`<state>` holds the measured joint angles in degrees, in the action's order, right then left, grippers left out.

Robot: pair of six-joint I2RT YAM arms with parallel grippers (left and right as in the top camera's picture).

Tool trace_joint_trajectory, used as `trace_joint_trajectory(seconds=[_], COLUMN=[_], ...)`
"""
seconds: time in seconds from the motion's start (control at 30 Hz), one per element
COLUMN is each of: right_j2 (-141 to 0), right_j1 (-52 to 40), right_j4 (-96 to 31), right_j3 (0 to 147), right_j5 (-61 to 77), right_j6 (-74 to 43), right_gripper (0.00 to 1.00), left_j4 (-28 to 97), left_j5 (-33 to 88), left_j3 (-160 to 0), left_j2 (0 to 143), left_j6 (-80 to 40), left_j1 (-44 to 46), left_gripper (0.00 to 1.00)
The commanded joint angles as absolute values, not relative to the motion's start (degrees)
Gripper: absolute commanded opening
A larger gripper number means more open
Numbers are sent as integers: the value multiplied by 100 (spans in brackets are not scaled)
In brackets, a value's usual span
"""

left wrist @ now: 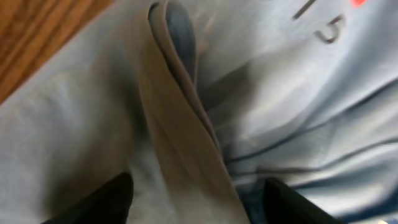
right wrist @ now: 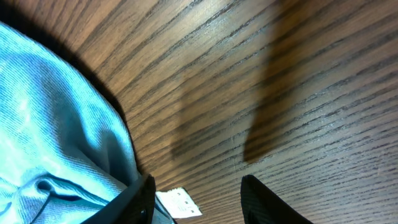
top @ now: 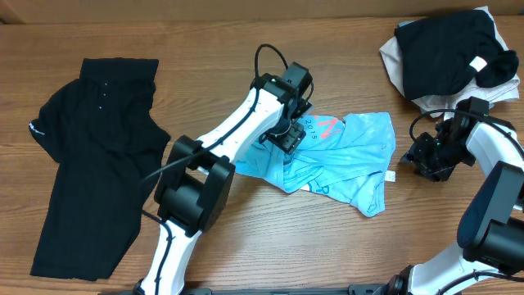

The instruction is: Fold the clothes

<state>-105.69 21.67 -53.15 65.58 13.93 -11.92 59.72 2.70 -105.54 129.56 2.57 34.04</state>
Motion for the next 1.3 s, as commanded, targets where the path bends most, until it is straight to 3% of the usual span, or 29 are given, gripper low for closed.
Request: trace_joint_trajectory(seconds=[0.0, 0.07, 0.23, 0.5, 0.67, 1.0, 1.27], right_j2=[-10403, -10403, -10405, -10405, -10405, -10405, -10405], right_j1=[2176, 2176, 2176, 2176, 2176, 2176, 2176], right_j4=[-5282, -5280, -5280, -5280, -5280, -5280, -5271], right_j3=[6713, 6713, 6713, 6713, 6713, 6713, 6713], right_j5=[1358, 1358, 1356, 1356, 1354, 1356, 1356], right_j6=[-1160, -1160, -1160, -1160, -1157, -1160, -1160], right_gripper=[49, 49, 52, 52, 53, 54, 54], left_j4=[5933, 5927, 5959, 6176, 6438, 7269, 7773], left_j5=[102, 104, 108, 110, 569, 1057, 1061], left_j3=[-10538, -10602, -10984, -11915, -11970, -11963, -11963], left_j2=[13006, 13006, 13006, 13006, 13006, 13006, 13006], left_j6=[82, 80, -8, 3, 423, 993, 1535], left_j1=[3417, 3415, 3411, 3415, 3422, 3706, 4077], left_gripper=[50, 28, 7, 4, 17, 17, 52])
